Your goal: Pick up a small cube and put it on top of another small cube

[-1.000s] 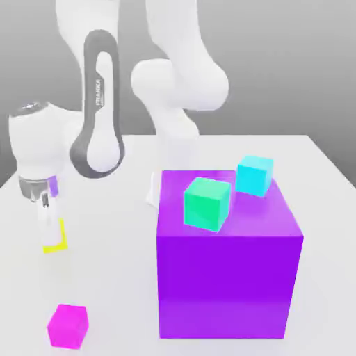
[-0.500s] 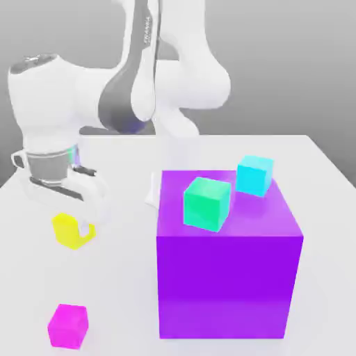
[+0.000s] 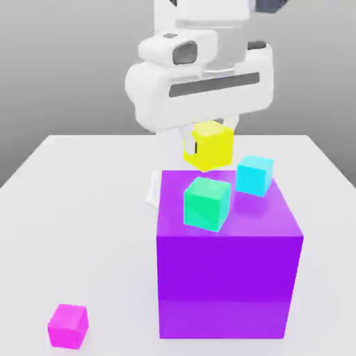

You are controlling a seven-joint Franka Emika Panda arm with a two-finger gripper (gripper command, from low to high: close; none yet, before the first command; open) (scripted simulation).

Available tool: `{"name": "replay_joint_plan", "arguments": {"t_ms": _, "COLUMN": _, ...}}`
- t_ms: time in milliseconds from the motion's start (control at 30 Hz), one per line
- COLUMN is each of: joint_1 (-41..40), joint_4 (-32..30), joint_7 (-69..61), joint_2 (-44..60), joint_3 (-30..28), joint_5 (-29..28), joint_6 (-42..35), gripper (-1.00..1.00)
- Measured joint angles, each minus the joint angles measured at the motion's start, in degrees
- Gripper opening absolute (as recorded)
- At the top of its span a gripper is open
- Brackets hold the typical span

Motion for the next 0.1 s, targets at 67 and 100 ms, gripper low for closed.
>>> {"name": "replay_joint_plan", "arguments": {"t_ms": 67, "joint_1": 0.0, "joint_4": 0.0, "joint_7": 0.0, "joint_2": 0.0, "joint_3": 0.0, "joint_5": 0.0, "joint_6": 0.0, "gripper": 1.0}}
{"name": "replay_joint_plan", "arguments": {"t_ms": 100, "joint_1": 0.0, "joint_4": 0.0, "joint_7": 0.0, "joint_2": 0.0, "joint_3": 0.0, "joint_5": 0.0, "joint_6": 0.0, "gripper": 1.0}}
